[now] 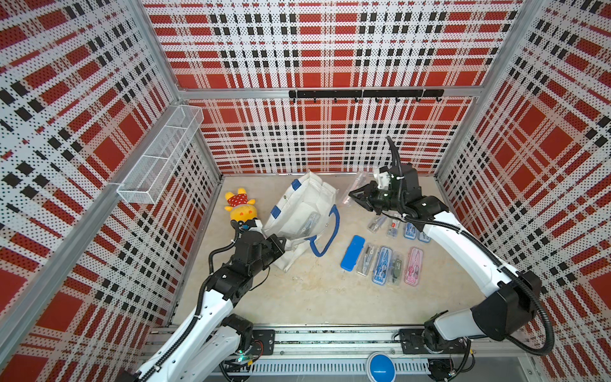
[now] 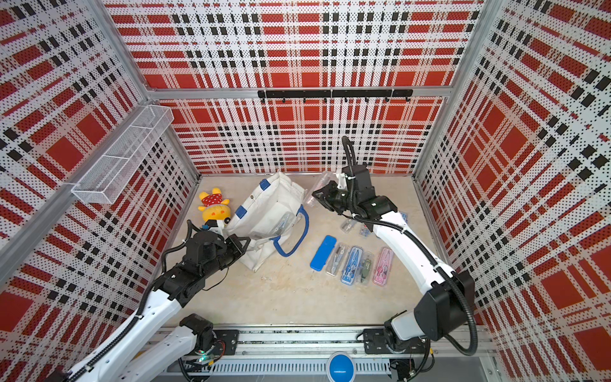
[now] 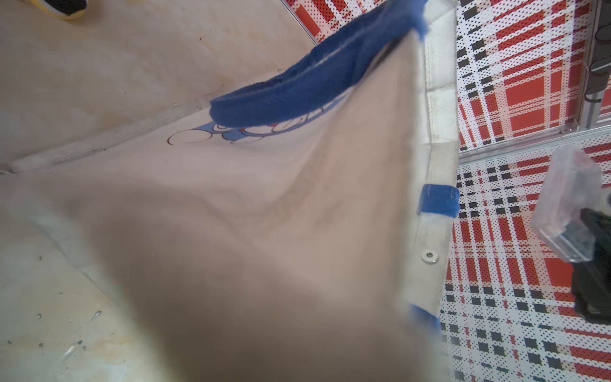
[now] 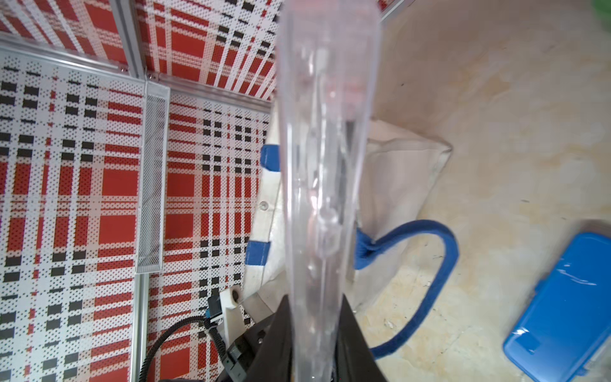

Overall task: Take out the compass set from the canvas bag
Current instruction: Pick up the compass set from the canvas bag, then place the compass set at the center of the board.

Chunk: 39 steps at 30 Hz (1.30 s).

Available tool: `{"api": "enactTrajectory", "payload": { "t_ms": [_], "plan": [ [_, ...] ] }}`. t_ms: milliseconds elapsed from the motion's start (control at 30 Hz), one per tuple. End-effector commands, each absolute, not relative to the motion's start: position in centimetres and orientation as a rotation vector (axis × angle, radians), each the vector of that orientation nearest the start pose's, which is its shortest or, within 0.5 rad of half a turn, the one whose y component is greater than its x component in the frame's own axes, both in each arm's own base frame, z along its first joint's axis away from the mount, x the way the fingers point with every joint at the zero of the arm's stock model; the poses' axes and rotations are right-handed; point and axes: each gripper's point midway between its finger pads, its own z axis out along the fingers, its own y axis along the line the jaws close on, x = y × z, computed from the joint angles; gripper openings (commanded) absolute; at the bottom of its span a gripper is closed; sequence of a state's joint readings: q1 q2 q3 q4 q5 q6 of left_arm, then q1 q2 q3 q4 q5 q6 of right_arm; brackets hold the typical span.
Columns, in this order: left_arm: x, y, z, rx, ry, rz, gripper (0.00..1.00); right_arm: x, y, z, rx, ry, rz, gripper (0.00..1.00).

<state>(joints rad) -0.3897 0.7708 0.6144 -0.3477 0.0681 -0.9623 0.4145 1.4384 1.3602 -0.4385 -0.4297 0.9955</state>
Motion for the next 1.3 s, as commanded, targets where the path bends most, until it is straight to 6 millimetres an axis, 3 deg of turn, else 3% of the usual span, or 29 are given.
{"api": "enactTrajectory", "payload": {
  "t_ms": [0,100,233,333,500,667,900,1267],
  "plan": [
    [27.1,-11.9,22.4,-0.58,2.063,-0.915,0.0,36.6,22.2,29.2,0.368,2.281,1.225,0.16],
    [27.2,-11.4,22.6,-0.588,2.054,-0.913,0.0,36.7,21.1,26.8,0.407,2.317,1.188,0.17],
    [27.1,-10.8,22.4,-0.611,2.058,-0.9,0.0,36.9,21.7,22.6,0.438,2.394,1.175,0.17],
    [27.4,-9.6,22.0,-0.661,2.054,-0.875,0.0,37.1,23.4,19.5,0.455,2.443,1.194,0.17],
    [27.3,-9.0,21.8,-0.68,2.057,-0.869,0.0,36.8,27.5,15.1,0.44,2.552,1.192,0.16],
    [27.0,-8.7,21.3,-0.69,2.068,-0.866,0.0,36.7,30.0,11.1,0.523,2.602,1.24,0.16],
    [26.3,-8.5,20.5,-0.712,2.07,-0.879,0.0,35.0,30.6,7.3,0.575,2.691,1.185,0.16],
    [26.1,-8.6,19.9,-0.711,2.082,-0.892,0.0,32.2,30.0,4.7,0.63,2.731,1.168,0.17]
  ]
}}
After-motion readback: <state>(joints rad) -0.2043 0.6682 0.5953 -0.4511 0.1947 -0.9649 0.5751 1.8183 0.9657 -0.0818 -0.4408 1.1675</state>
